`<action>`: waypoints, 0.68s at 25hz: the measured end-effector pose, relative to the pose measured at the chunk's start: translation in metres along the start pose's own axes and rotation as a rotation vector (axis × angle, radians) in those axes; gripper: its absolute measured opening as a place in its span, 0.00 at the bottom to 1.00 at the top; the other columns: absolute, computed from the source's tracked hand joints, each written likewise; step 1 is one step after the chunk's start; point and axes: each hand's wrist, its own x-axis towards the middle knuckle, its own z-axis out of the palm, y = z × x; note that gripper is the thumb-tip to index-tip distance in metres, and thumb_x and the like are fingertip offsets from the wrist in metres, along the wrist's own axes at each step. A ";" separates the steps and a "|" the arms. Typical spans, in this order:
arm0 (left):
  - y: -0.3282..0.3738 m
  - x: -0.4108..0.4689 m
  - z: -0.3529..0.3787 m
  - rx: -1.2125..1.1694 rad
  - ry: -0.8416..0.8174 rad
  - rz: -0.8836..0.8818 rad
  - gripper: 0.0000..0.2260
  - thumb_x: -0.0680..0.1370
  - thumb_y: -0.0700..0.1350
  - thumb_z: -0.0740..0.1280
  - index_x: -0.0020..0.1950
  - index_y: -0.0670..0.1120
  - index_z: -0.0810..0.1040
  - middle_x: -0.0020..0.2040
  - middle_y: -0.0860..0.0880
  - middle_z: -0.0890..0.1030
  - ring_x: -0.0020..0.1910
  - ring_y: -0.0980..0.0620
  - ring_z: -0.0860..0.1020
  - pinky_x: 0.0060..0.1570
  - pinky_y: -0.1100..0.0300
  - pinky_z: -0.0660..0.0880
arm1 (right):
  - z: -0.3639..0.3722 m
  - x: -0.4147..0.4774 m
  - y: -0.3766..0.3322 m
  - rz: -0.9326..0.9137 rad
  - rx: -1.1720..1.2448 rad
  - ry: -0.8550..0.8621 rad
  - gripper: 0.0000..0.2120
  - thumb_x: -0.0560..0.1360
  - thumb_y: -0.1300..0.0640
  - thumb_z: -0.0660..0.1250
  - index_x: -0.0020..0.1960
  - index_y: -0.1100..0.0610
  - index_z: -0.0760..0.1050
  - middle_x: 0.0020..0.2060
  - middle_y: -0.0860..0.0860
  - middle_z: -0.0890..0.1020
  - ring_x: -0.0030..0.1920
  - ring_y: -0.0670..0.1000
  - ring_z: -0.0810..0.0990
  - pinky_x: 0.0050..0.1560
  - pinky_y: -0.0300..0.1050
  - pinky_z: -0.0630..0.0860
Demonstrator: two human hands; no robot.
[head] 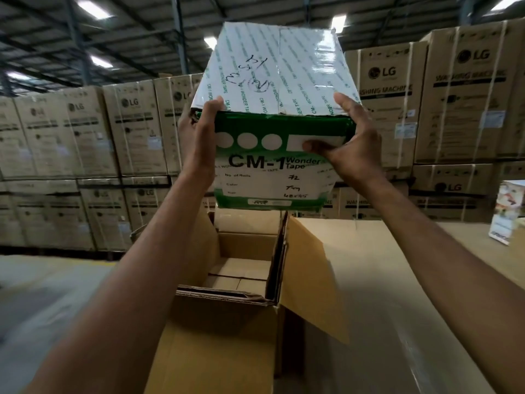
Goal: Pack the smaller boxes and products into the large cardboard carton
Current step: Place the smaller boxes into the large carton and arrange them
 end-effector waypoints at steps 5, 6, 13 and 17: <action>-0.028 0.036 -0.060 0.035 0.088 0.001 0.04 0.77 0.44 0.68 0.48 0.45 0.78 0.40 0.50 0.81 0.38 0.55 0.81 0.34 0.59 0.75 | 0.092 -0.001 0.007 0.029 0.014 -0.011 0.47 0.64 0.44 0.83 0.78 0.52 0.68 0.72 0.51 0.72 0.68 0.46 0.73 0.63 0.38 0.78; -0.037 0.037 -0.070 0.047 0.115 -0.014 0.03 0.78 0.45 0.68 0.46 0.47 0.78 0.40 0.51 0.81 0.37 0.56 0.81 0.34 0.59 0.75 | 0.109 -0.005 0.011 0.043 0.020 -0.029 0.46 0.64 0.45 0.83 0.78 0.52 0.68 0.72 0.52 0.72 0.67 0.45 0.73 0.61 0.34 0.78; -0.120 0.042 -0.146 0.086 0.187 -0.227 0.15 0.78 0.47 0.69 0.64 0.45 0.79 0.52 0.47 0.84 0.45 0.51 0.85 0.34 0.58 0.80 | 0.200 -0.053 0.047 0.205 0.011 -0.128 0.45 0.62 0.46 0.85 0.75 0.49 0.72 0.66 0.48 0.74 0.64 0.44 0.75 0.59 0.33 0.78; -0.168 0.045 -0.172 0.088 0.079 -0.368 0.19 0.78 0.49 0.69 0.67 0.46 0.78 0.53 0.45 0.85 0.48 0.48 0.85 0.33 0.62 0.79 | 0.219 -0.082 0.056 0.309 -0.087 -0.137 0.45 0.60 0.45 0.86 0.74 0.47 0.73 0.67 0.48 0.74 0.64 0.44 0.74 0.59 0.32 0.76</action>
